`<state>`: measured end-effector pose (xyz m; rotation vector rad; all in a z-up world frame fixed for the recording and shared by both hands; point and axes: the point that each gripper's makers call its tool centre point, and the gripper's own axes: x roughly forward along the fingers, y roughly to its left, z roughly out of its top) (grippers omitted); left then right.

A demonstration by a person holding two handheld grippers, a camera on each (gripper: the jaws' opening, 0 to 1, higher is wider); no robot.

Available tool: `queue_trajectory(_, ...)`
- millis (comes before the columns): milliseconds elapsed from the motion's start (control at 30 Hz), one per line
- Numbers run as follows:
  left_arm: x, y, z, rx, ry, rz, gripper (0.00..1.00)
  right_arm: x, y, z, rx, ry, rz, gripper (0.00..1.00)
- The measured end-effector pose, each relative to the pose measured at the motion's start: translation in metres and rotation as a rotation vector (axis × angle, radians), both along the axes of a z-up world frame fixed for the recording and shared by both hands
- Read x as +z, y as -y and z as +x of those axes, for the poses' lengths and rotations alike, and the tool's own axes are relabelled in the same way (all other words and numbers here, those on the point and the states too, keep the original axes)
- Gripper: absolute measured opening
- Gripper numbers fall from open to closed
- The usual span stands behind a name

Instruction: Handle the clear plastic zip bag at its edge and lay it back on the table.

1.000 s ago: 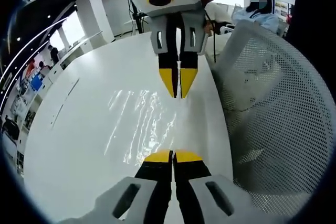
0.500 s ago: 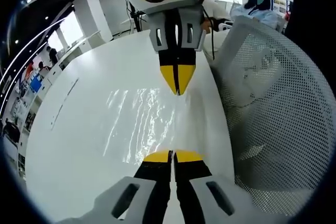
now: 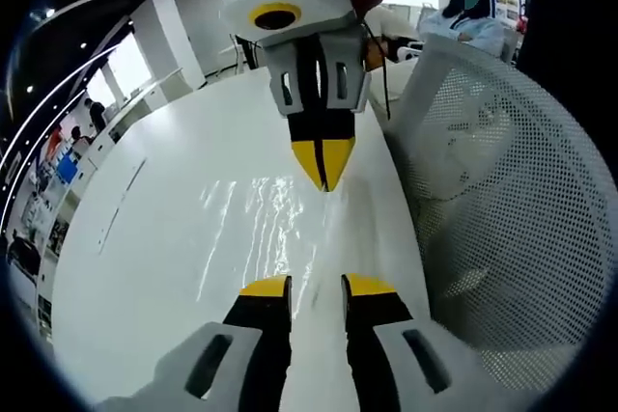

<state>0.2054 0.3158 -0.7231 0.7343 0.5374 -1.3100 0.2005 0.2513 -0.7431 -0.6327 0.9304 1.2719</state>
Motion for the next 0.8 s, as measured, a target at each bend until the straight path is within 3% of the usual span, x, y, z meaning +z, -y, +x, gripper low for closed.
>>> queue_trajectory(467, 0.013, 0.015, -0.007, -0.076, 0.037, -0.027, 0.13, 0.002, -0.001, 0.001, -0.005, 0.006, -0.010, 0.00)
queue_trajectory(800, 0.019, 0.029, -0.017, -0.128, 0.028, -0.043, 0.11, 0.004, -0.004, 0.001, -0.005, 0.006, -0.006, 0.00)
